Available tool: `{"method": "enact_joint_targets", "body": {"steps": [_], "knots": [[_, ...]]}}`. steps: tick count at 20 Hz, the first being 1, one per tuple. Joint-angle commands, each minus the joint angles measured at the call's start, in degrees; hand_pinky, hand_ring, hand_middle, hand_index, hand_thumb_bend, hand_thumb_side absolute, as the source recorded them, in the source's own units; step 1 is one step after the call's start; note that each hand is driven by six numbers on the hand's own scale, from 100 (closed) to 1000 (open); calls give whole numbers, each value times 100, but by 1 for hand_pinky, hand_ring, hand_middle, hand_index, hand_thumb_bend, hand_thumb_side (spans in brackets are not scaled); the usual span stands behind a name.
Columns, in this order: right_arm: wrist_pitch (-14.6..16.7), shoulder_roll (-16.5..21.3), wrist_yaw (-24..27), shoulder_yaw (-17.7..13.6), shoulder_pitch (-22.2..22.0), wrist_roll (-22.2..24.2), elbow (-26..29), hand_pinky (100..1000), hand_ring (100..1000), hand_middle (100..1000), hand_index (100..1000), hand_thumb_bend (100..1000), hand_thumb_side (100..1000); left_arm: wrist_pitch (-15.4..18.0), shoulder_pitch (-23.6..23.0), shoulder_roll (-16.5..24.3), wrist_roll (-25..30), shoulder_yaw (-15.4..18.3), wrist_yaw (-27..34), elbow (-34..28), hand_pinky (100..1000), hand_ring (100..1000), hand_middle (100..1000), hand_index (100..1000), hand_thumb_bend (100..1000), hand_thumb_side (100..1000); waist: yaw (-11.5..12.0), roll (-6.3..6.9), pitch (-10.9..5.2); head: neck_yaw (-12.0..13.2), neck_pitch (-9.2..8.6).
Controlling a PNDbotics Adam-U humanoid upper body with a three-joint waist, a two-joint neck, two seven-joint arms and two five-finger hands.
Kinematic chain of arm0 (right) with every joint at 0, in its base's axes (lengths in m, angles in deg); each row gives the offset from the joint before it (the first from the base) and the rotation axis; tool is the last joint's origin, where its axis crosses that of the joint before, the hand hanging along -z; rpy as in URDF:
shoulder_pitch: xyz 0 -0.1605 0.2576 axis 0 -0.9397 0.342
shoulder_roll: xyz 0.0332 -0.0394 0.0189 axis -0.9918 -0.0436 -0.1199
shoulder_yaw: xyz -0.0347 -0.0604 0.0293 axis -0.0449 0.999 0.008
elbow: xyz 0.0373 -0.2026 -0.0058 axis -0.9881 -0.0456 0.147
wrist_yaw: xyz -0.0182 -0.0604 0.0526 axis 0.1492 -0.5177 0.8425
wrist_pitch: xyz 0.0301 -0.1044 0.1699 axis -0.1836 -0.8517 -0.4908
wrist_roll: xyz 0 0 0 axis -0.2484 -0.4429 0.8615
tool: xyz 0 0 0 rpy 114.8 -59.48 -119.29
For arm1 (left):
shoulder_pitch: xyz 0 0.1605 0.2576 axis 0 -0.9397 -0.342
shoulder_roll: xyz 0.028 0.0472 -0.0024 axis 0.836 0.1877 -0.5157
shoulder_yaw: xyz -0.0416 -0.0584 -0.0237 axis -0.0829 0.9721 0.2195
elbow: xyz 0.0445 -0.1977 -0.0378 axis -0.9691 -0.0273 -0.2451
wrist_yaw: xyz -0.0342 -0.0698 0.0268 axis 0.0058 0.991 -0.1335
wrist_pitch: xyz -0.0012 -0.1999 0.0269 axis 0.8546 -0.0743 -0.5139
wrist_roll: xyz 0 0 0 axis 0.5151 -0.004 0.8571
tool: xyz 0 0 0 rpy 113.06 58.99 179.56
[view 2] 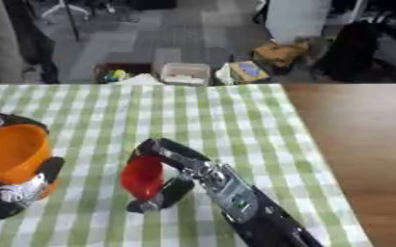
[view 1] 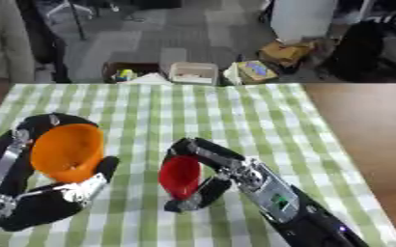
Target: Pour the contents of one cup into another cup.
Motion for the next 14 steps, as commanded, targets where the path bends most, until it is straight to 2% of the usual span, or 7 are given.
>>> {"method": "enact_joint_targets", "body": {"steps": [1,5,12,14], "knots": [[67,55,208,52,148,250,380,259,284,285,453,185,100,-127,223,240,157,-87,-144,-106,100,704,405,616,100,100,-16,6,-121,7,-54],[-28,77,363,69,104,489,739,262,288,289,456,178,100,-456,438,286,487,-115,-392,-106,100,702,398,610,100,100,-17,13,-124,2,-57],[-157,46,447,78,66,613,855,264,289,290,458,176,100,-1078,998,268,1118,-44,-1004,-106,100,692,385,604,137,100,-28,20,-126,11,-65],[-172,35,452,79,58,628,849,264,290,291,459,172,100,-1164,1133,249,1306,-24,-1192,-106,100,688,382,603,156,100,-31,25,-126,12,-65]]}}
